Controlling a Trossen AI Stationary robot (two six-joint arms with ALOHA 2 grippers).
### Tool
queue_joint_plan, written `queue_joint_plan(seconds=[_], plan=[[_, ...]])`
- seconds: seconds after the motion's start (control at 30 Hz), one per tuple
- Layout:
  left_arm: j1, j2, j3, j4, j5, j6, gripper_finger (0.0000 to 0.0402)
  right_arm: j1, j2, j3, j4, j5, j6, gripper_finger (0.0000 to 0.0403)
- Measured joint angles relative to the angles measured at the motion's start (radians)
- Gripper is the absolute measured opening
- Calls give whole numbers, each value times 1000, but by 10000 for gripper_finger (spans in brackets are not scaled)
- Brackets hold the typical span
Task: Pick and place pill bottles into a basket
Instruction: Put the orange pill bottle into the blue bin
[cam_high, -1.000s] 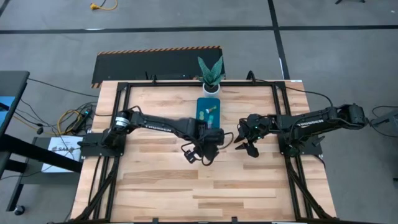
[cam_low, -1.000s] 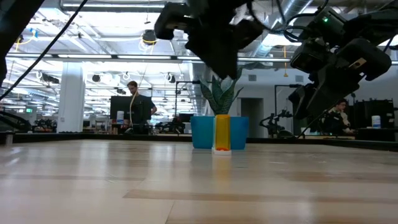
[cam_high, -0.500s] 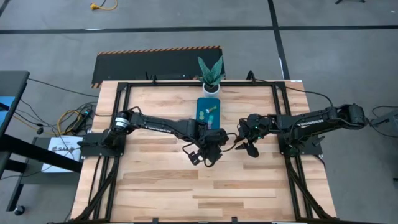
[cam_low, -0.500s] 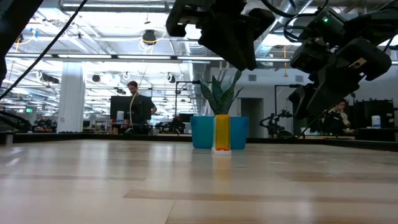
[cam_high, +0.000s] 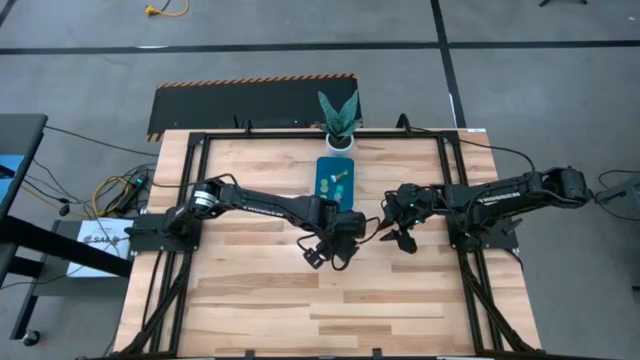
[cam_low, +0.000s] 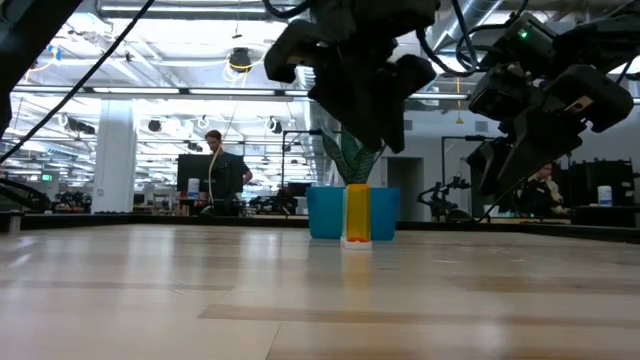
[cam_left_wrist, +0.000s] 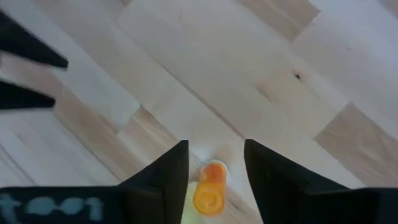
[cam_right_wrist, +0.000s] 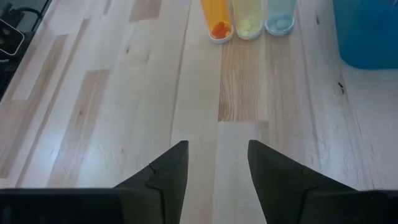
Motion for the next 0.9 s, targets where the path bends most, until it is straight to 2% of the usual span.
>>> queue_joint_plan(seconds=[0.13, 0.3, 0.63, 0.9], plan=[[10, 6, 0, -14, -6, 109, 163, 0, 0, 0, 2, 3, 0, 159], [33, 6, 1, -64, -34, 245, 165, 0, 0, 0, 1, 27, -1, 159], [42, 14, 0, -101, -41, 345, 154, 0, 0, 0, 1, 30, 0, 159], [36, 14, 1, -65, -30, 316, 154, 0, 0, 0, 1, 30, 0, 159]])
